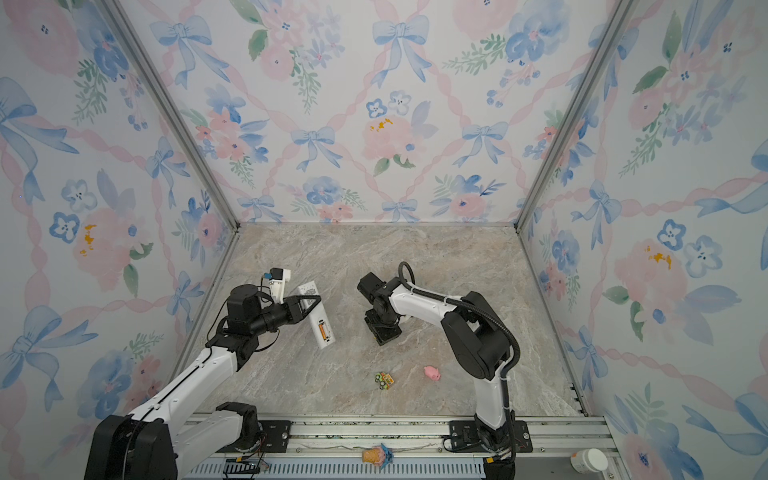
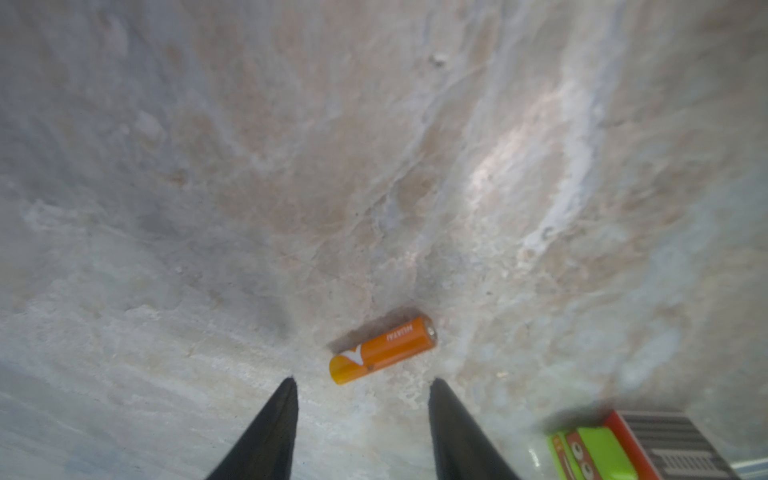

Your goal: Load the batteries into the remote control

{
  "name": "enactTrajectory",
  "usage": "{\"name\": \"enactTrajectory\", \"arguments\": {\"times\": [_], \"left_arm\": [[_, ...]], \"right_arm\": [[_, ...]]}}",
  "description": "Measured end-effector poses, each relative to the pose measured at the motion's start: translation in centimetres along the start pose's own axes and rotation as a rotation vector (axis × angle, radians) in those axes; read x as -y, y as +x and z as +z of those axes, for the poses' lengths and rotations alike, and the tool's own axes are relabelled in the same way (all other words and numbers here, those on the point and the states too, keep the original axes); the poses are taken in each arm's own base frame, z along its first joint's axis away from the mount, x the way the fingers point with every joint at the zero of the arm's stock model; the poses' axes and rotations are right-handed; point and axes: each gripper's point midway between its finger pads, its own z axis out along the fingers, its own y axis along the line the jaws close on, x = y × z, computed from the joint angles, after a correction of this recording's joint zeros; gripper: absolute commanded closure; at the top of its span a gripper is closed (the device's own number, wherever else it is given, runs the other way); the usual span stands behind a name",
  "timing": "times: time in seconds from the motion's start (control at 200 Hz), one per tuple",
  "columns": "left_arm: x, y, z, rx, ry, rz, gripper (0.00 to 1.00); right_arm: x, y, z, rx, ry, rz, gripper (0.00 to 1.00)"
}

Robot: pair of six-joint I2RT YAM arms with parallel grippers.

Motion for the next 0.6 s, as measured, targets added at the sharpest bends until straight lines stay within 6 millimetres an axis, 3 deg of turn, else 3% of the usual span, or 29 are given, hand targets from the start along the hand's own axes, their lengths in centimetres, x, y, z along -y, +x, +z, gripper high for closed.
{"name": "enactTrajectory", "arguments": {"times": [0.22, 0.6], "left_arm": [[0.0, 0.0, 0.0, 0.000, 0.000, 0.000, 1.00], [0.1, 0.0, -0.1, 0.004, 0.002, 0.002, 1.00]], "right_arm": [[0.3, -0.5, 0.9, 0.006, 0.028, -0.012, 0.58], [1.0, -1.3, 0.8, 0.018, 0.086, -0.106, 0.86]]}}
